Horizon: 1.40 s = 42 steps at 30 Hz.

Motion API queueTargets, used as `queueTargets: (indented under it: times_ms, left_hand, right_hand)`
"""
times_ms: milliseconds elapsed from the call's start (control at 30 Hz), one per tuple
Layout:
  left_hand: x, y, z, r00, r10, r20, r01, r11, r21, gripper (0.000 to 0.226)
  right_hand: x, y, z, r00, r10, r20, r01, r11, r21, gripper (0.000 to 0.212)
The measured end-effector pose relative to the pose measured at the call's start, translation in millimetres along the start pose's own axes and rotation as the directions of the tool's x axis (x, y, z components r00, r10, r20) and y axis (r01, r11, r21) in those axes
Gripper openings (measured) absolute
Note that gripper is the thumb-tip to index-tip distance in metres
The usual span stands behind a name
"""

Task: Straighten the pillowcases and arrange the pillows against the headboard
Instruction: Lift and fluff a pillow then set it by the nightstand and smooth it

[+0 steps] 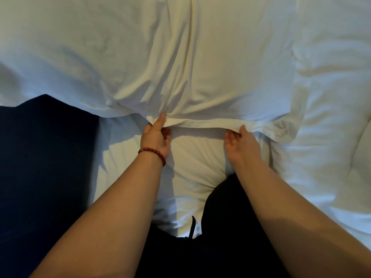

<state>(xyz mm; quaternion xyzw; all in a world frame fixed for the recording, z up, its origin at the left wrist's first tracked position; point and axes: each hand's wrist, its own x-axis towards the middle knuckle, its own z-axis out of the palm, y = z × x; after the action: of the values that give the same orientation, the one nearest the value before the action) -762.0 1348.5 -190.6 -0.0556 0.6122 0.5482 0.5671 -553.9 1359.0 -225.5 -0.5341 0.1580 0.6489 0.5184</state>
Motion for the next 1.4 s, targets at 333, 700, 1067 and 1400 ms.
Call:
queueTargets:
  times_ms: [333, 700, 1067, 1400]
  left_hand:
    - [-1.8, 29.7, -26.9, 0.97, 0.181, -0.165, -0.173, 0.983, 0.064, 0.01]
    - [-23.5, 59.6, -58.1, 0.968, 0.247, -0.048, -0.25, 0.965, -0.084, 0.013]
    - [-43.8, 115.8, -60.3, 0.903, 0.427, 0.043, -0.428, 0.903, 0.028, 0.018]
    - [-71.1, 161.4, -68.8, 0.887, 0.446, -0.119, -0.461, 0.844, -0.274, 0.023]
  right_hand:
    - [-22.9, 45.5, 47.1, 0.988, 0.086, 0.13, -0.068, 0.988, -0.137, 0.029]
    - [-39.1, 73.9, 52.7, 0.964, 0.258, 0.057, -0.242, 0.949, -0.202, 0.013]
    - [-78.3, 128.7, 104.5, 0.939, 0.327, 0.106, -0.3, 0.93, -0.213, 0.005]
    - [-85.3, 123.7, 94.0, 0.948, 0.302, 0.098, -0.27, 0.93, -0.249, 0.008]
